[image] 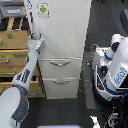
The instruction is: Opening the fridge
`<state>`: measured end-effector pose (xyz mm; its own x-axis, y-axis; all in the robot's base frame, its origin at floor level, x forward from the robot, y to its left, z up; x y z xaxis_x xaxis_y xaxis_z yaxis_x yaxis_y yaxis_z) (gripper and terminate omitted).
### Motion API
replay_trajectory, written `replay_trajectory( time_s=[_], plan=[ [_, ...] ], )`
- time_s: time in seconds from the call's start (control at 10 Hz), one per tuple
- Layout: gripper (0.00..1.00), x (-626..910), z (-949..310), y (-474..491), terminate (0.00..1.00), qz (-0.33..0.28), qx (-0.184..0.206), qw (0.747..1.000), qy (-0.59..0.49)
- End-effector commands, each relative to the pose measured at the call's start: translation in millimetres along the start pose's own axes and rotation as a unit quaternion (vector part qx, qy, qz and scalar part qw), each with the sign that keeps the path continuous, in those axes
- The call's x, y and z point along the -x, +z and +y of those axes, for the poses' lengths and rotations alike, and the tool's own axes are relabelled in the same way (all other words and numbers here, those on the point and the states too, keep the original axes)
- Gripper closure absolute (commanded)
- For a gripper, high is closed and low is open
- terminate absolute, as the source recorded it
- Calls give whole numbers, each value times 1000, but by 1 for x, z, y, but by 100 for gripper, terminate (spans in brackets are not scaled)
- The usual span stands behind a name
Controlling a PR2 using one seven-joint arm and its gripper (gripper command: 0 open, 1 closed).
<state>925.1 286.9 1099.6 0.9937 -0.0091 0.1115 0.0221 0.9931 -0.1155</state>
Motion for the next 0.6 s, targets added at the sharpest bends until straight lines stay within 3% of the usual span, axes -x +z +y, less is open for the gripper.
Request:
replay_trajectory(
  time_s=[0.1, 0.6],
  plan=[
    [100, 7, 8, -19, 0, -12, 14, 1000, -17],
    [100, 6, 7, -33, 0, 1, 14, 1000, -24]
  ],
)
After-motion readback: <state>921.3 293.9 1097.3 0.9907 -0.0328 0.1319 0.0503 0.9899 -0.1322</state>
